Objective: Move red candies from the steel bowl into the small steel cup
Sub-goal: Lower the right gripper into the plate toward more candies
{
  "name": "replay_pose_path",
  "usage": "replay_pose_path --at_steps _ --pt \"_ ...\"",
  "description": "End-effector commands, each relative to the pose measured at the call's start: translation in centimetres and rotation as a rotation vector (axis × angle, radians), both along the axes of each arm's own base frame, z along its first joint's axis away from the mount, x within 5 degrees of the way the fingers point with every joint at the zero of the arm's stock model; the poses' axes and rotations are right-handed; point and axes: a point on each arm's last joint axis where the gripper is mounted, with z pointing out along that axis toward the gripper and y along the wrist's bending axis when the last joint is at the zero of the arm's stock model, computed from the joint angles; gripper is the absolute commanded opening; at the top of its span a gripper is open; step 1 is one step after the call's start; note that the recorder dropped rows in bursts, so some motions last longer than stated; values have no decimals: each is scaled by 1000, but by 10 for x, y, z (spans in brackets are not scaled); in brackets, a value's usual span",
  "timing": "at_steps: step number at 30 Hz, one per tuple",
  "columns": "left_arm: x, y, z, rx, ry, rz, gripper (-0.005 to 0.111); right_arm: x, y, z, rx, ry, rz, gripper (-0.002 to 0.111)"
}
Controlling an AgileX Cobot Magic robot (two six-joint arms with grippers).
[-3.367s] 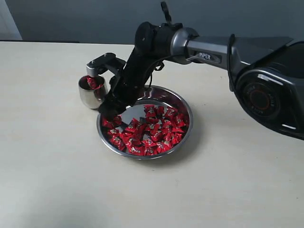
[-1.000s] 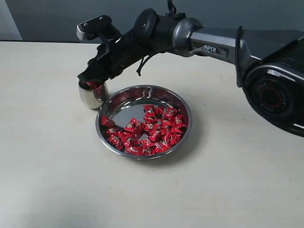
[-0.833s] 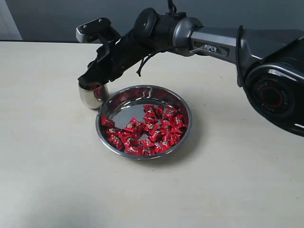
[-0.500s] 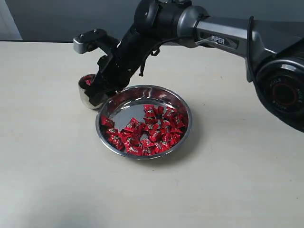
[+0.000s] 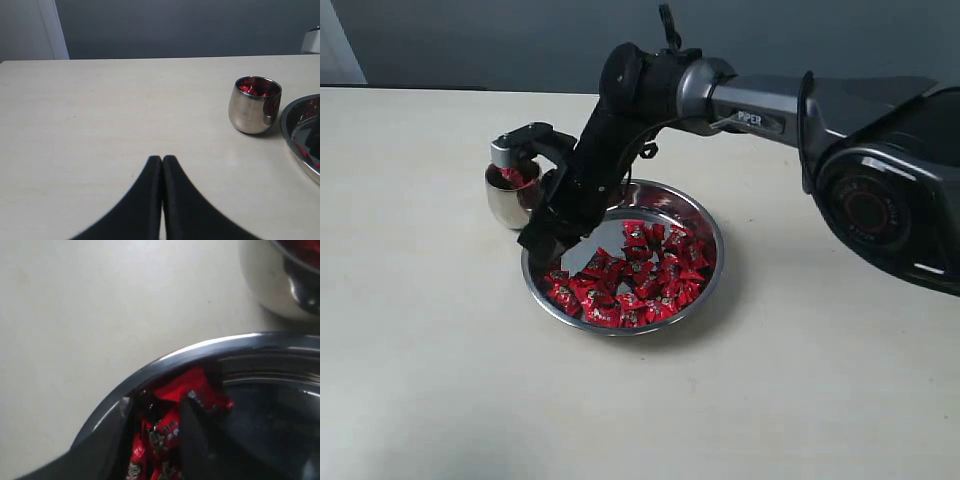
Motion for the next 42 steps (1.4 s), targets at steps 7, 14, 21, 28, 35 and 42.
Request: replay_pose_path --at_steps 7,14,21,28,35,42 --pt "0 0 0 0 -11 -5 0 8 1 -15 11 -26 -44 31" --pt "0 0 0 0 -11 -5 0 7 0 -16 -1 -21 -37 -1" --pt "0 0 0 0 -11 -5 0 6 -3 -3 -22 -32 -38 -1" --pt "0 0 0 0 -11 -5 0 6 -5 28 -3 -107 -33 -1" --pt "0 0 0 0 -11 -5 0 8 -6 42 14 -158 -42 -1" --pt "0 0 0 0 -11 -5 0 19 -3 62 93 -303 -123 -1"
